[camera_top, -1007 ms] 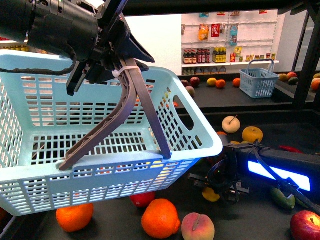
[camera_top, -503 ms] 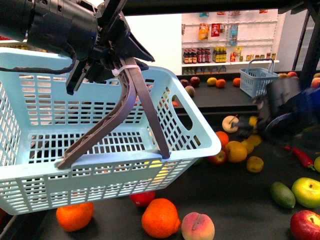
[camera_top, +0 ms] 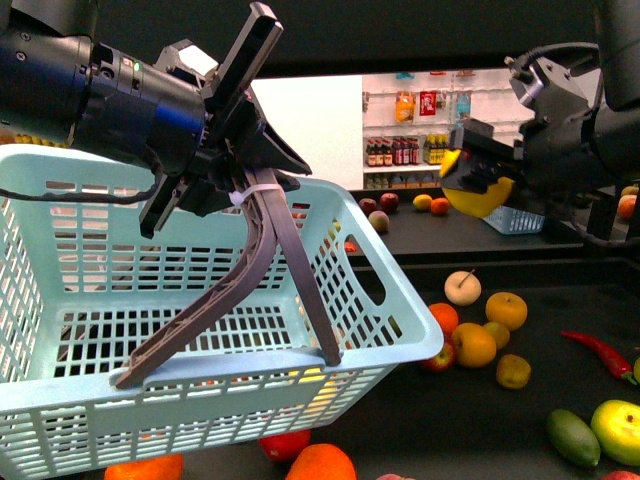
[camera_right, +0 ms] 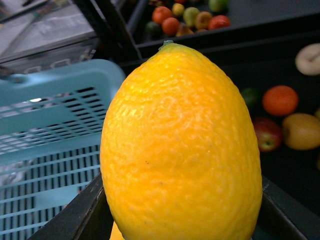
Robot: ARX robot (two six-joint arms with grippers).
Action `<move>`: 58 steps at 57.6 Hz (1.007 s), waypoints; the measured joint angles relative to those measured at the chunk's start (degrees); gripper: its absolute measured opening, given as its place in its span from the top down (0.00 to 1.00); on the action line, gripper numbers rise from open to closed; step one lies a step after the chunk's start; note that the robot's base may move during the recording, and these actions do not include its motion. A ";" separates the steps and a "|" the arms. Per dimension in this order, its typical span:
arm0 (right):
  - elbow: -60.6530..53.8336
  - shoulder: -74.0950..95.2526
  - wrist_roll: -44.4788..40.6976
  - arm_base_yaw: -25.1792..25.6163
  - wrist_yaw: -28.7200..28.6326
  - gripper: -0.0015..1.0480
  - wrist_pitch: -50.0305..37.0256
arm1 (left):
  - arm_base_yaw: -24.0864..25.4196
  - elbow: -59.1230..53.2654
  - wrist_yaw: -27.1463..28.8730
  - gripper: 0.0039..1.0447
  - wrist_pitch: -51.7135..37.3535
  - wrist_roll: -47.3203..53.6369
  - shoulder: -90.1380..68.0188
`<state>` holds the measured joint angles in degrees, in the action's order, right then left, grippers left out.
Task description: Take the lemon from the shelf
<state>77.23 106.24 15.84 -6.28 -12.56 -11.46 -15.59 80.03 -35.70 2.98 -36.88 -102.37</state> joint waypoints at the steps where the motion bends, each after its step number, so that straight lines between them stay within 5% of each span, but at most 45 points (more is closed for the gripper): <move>1: -0.15 -0.42 0.04 -0.39 -0.09 0.40 0.00 | 0.00 0.00 0.00 0.88 0.00 0.00 0.00; 14: -2.78 -2.14 0.15 -8.28 -0.35 0.40 0.98 | 0.00 0.00 0.00 0.88 0.00 0.00 0.00; 35: -3.61 2.75 0.87 -12.20 0.33 0.40 0.52 | 0.02 0.00 0.02 0.88 0.00 0.00 0.00; 52: -3.65 3.56 1.42 -12.17 -0.52 0.04 -0.17 | 0.00 0.00 -0.09 0.88 0.00 -0.02 0.00; 58: -4.02 2.58 1.25 -10.97 1.03 0.02 -1.60 | 0.00 0.00 0.04 0.88 0.04 -0.31 -0.09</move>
<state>73.21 108.81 17.08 -17.26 -11.53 -13.06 -15.59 80.03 -35.66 3.03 -37.19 -102.45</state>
